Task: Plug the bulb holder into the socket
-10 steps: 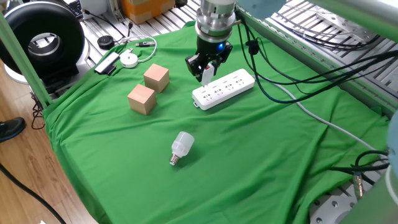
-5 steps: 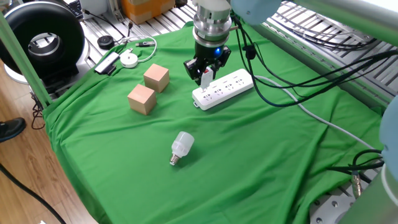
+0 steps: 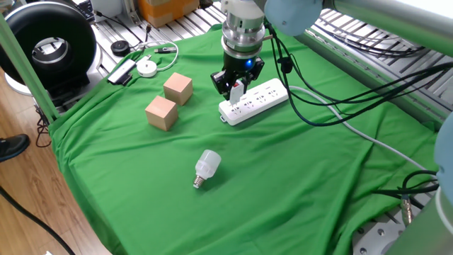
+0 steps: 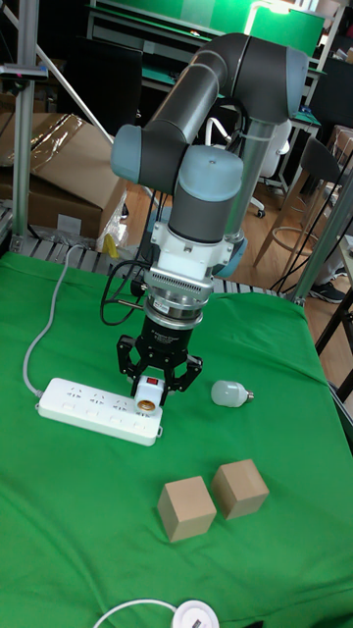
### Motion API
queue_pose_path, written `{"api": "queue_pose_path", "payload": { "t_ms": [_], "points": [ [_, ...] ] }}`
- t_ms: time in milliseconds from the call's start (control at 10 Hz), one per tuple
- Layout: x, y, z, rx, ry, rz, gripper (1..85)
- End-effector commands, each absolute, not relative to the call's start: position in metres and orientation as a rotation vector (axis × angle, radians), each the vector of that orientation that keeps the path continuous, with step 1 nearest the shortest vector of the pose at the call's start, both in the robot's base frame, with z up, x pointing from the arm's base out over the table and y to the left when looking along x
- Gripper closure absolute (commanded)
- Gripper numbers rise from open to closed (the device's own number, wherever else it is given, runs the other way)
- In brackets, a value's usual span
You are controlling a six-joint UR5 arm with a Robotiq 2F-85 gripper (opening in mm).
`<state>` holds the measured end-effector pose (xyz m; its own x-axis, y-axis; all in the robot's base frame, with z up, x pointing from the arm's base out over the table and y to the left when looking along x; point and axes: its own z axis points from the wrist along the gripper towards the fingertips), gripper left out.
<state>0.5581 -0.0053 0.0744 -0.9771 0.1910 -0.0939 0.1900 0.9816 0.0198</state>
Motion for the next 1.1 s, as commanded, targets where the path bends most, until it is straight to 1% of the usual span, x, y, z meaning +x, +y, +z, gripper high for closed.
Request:
{"api": "queue_pose_path", "payload": {
  "t_ms": [0,400,600,1000],
  "points": [
    [0.557,-0.001,0.076,0.317,3.033,0.051,84.7],
    [0.561,-0.002,0.076,0.329,3.014,0.047,84.7],
    [0.558,-0.005,0.067,0.329,3.033,0.054,84.7],
    [0.552,-0.006,0.068,0.335,3.039,0.027,84.7]
  ]
}}
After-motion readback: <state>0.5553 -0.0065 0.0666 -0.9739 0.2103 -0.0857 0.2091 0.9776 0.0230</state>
